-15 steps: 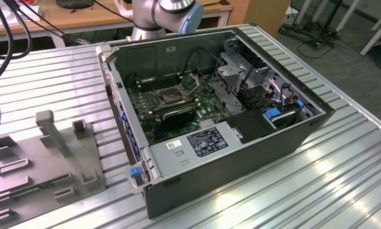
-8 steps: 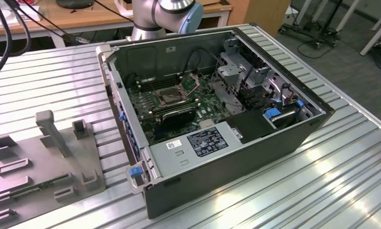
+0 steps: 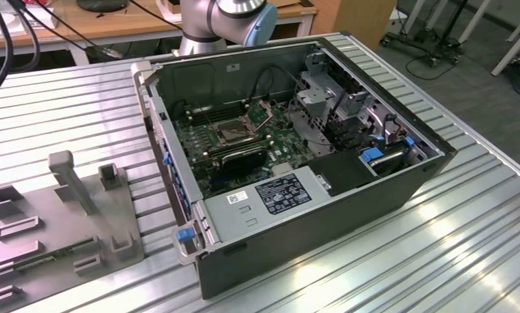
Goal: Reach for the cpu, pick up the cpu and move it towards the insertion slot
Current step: 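Pick up the cpu and move it towards the insertion slot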
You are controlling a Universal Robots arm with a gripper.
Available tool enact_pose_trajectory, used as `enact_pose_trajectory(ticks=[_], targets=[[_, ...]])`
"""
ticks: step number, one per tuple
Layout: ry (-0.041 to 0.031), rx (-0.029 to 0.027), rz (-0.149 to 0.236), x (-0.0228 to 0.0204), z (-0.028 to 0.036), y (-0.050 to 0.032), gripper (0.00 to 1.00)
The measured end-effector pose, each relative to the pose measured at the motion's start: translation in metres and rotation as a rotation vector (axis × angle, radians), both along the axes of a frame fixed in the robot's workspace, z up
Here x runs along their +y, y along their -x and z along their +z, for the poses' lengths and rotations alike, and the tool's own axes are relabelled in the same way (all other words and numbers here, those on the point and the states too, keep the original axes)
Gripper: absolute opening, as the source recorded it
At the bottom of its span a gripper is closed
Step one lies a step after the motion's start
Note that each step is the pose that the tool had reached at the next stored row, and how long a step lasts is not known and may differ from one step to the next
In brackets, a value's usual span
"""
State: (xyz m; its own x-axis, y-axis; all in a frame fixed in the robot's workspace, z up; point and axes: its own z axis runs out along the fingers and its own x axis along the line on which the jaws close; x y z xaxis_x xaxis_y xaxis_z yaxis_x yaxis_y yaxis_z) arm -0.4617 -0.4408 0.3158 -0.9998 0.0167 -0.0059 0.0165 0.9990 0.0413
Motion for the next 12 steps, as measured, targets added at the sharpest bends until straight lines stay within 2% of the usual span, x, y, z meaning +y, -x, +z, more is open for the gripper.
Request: enact_pose_trajectory(ticks=[12], targets=[[0.0001,0.0002,0.0,0.0,0.0078,0.0,0.55]])
